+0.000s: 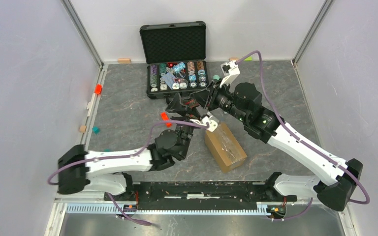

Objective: Unpack the express box

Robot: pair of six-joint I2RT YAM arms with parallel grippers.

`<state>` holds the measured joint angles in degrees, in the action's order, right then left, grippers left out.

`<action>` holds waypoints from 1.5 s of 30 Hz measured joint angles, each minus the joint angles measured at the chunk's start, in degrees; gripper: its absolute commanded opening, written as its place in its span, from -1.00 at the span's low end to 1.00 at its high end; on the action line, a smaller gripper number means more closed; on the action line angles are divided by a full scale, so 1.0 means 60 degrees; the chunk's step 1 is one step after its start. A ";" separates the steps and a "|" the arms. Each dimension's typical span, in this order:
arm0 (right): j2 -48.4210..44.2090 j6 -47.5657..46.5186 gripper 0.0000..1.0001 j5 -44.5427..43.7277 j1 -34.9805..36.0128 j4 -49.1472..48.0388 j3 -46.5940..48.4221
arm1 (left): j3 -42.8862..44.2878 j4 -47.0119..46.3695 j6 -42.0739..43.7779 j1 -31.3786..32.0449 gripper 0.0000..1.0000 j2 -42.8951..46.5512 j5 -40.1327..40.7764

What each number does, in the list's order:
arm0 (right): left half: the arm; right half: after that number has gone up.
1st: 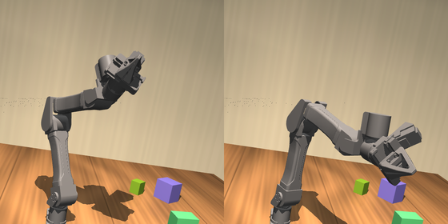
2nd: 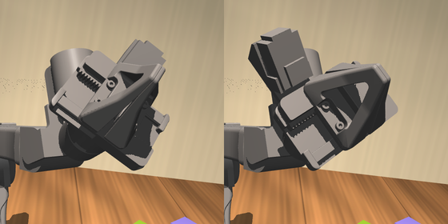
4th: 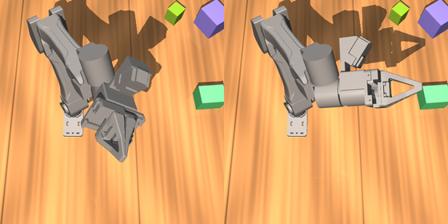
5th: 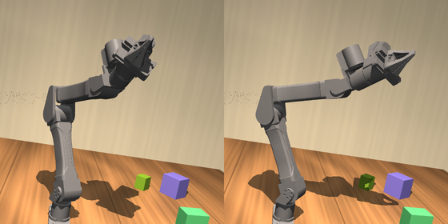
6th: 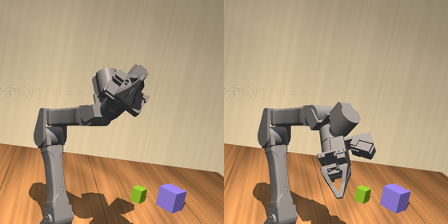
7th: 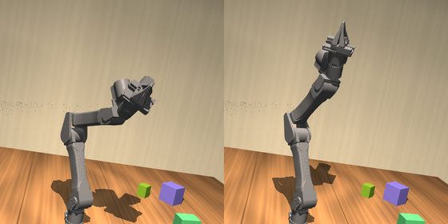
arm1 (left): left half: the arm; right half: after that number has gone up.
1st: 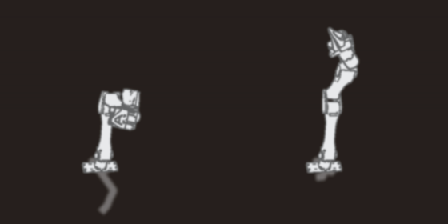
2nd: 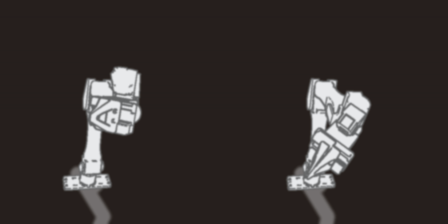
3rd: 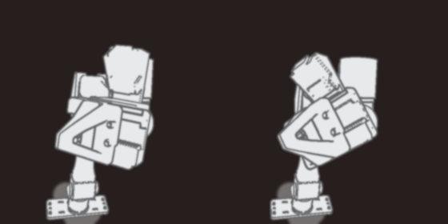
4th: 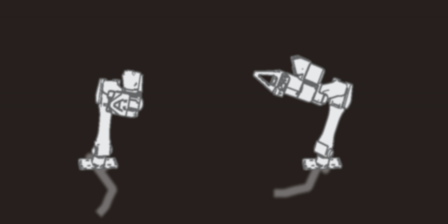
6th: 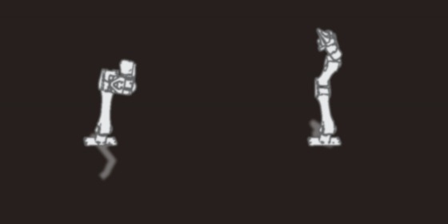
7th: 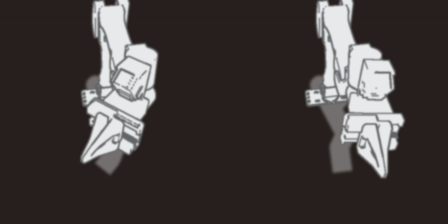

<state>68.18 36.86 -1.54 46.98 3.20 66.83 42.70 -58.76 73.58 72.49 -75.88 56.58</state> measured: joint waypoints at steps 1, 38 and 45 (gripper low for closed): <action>-0.0011 -0.0055 -1.00 0.0135 -0.0040 0.0062 0.0091 | 0.0142 0.1027 -0.0696 -0.0007 0.86 0.0342 -0.0124; -0.1727 -0.3468 -1.00 0.7599 -0.1974 0.1140 0.0874 | 0.4528 1.2524 -1.2870 -0.5606 0.46 0.1945 -1.8509; -0.1515 -0.3289 -1.00 0.7843 -0.1953 0.0907 0.0823 | 0.4258 1.1613 -1.3570 -0.5606 0.10 0.1596 -1.8567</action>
<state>59.09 17.12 45.52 35.27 8.64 71.77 68.25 10.92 -7.84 38.85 -66.30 -54.83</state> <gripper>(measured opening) 0.259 0.627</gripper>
